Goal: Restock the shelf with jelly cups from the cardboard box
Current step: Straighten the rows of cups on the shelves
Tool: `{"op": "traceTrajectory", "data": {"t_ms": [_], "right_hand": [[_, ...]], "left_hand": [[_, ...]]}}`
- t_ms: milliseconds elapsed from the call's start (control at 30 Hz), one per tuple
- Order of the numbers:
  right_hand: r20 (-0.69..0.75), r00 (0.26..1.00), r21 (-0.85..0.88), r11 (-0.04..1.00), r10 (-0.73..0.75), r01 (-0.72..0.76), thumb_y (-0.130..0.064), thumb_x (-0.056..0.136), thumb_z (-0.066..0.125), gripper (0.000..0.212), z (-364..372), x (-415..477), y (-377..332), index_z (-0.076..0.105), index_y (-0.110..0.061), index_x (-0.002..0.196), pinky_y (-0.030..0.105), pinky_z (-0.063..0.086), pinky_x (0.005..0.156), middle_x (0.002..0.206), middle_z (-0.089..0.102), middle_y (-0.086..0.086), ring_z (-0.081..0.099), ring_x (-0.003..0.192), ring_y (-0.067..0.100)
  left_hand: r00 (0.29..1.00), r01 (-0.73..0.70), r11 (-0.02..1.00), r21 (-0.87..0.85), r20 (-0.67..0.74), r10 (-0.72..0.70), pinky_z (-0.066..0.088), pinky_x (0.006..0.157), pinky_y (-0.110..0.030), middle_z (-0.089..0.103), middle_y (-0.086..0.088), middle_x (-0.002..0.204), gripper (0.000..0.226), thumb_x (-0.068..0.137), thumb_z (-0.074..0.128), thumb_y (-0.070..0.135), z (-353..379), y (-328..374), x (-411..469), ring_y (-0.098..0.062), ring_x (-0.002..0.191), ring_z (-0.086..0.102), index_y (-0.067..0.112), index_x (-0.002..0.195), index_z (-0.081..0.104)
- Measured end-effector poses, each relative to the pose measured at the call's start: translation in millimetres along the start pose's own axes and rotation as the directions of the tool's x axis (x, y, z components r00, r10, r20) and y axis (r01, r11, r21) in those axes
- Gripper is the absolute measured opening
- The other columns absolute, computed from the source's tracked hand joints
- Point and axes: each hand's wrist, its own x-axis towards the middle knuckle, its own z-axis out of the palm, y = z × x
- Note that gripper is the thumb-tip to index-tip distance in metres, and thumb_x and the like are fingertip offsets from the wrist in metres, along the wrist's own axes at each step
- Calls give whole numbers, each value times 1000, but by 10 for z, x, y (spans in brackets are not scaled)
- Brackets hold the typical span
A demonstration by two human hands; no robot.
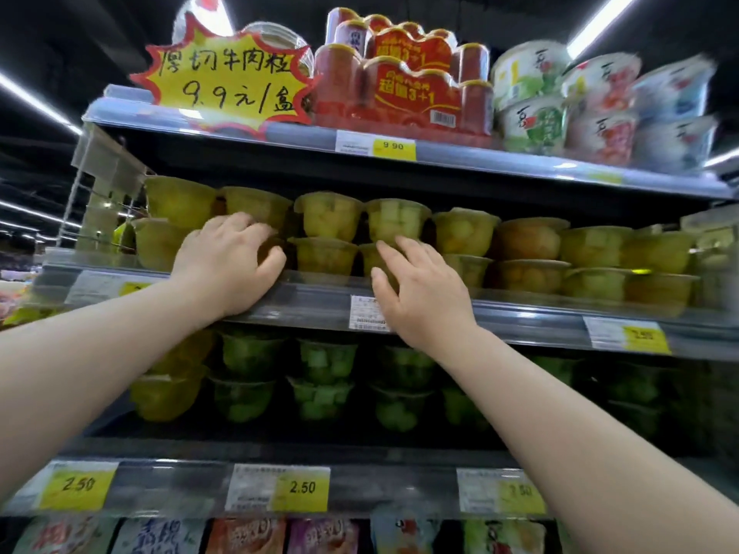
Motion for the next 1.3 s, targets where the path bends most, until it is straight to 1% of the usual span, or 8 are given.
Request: {"op": "traceTrajectory", "data": {"t_ms": [100,367,600,733,933,1033,1167,1300], "right_hand": [[33,999,33,999,27,-28,-43,101,31,50,-12,3,6,34,-24,148,32,26,112,155,31,0,22,144,18],[105,992,8,998,62,-63,-45,101,24,53,18,53,9,29,-26,150,35,22,115,158,23,1,16,147,18],[130,990,-27,998,56,-53,-42,101,24,52,-46,52,-51,27,-24,151,36,16,119,159,20,3,13,147,20],[64,998,1,1000,-15,15,-36,101,31,50,-80,90,-156,32,-20,149,36,16,119,158,23,3,16,147,20],[77,994,34,997,-77,75,-37,101,33,49,26,142,-408,35,-21,148,33,16,117,157,26,2,18,146,19],[78,993,73,994,-88,83,-37,100,35,49,90,97,-546,36,-22,147,36,17,117,157,26,3,18,146,21],[38,997,98,993,-70,66,-37,100,36,49,148,-69,-685,38,-23,146,36,14,117,156,29,4,21,145,21],[19,1000,117,993,4,-7,-41,96,38,54,153,-367,-714,36,-23,147,35,7,116,157,27,4,19,146,21]], "left_hand": [[1000,-14,1000,-8,-1,14,39,98,-46,51,-10,135,52,94,31,44,-34,17,-14,-31,124,45,17,133,52],[997,-66,998,-20,32,67,41,96,-43,55,-9,128,47,96,35,41,-129,59,-24,-29,119,48,16,128,58],[995,-14,1000,-3,101,14,37,103,-47,46,-11,140,56,97,36,45,-140,96,13,-31,129,41,17,145,35],[995,23,998,-52,99,-18,39,100,-44,48,-11,138,52,97,37,43,-144,79,41,-31,127,43,15,141,42],[995,-54,995,-90,74,61,37,104,-42,46,-8,141,49,98,37,38,-140,-33,-25,-27,130,40,16,141,43],[990,-140,985,-104,13,142,35,107,-41,45,-7,143,46,98,38,36,-122,-115,-112,-25,132,39,17,140,46],[967,-252,962,-104,15,255,33,111,-43,46,-3,145,53,94,30,43,-98,-141,-316,-22,134,40,20,140,46],[964,-255,962,-100,45,260,20,116,-43,37,-2,151,59,93,34,45,-104,-160,-617,-21,140,31,20,146,37]]}}
